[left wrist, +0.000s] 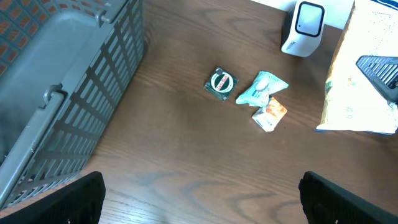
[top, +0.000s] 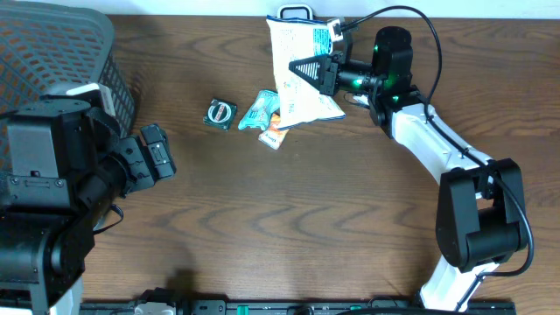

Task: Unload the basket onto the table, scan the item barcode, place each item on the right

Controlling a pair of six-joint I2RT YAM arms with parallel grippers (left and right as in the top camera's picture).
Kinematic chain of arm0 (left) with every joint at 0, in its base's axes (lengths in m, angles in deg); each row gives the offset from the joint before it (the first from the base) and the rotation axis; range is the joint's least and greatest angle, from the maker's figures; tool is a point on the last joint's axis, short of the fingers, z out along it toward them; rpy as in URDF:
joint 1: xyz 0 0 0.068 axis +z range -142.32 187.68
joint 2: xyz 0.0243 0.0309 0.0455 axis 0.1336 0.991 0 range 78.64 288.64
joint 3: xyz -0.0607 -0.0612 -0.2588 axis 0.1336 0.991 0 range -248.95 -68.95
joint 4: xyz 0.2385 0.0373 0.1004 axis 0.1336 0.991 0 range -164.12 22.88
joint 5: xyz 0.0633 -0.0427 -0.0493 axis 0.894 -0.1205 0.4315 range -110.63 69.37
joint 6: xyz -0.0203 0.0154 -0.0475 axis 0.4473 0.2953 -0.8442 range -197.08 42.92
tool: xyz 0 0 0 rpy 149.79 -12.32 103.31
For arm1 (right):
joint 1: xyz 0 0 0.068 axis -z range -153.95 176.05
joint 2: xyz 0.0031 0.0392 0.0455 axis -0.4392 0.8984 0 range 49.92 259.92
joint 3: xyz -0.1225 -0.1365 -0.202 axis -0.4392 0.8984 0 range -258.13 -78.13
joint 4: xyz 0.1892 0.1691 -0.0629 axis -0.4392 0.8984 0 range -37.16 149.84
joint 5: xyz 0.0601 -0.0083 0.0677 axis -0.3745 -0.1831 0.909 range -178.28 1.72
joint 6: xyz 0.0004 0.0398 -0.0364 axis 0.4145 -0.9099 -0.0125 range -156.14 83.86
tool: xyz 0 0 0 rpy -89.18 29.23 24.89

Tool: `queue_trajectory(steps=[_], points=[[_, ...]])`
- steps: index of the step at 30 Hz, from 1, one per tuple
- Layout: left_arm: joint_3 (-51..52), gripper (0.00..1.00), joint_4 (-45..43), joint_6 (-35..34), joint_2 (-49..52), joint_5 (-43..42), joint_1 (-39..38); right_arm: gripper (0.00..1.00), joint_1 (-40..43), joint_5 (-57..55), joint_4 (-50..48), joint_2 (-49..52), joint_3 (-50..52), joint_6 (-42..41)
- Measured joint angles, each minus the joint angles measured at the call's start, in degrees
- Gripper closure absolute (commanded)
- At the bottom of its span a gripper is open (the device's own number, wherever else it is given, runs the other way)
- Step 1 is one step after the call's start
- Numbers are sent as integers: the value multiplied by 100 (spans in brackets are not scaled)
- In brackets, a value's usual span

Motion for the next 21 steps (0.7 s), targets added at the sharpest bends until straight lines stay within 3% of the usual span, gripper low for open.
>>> queue_trajectory(steps=[21], points=[[0,2,2,0,0,0,0,99,2,-238,409,0,0,304]])
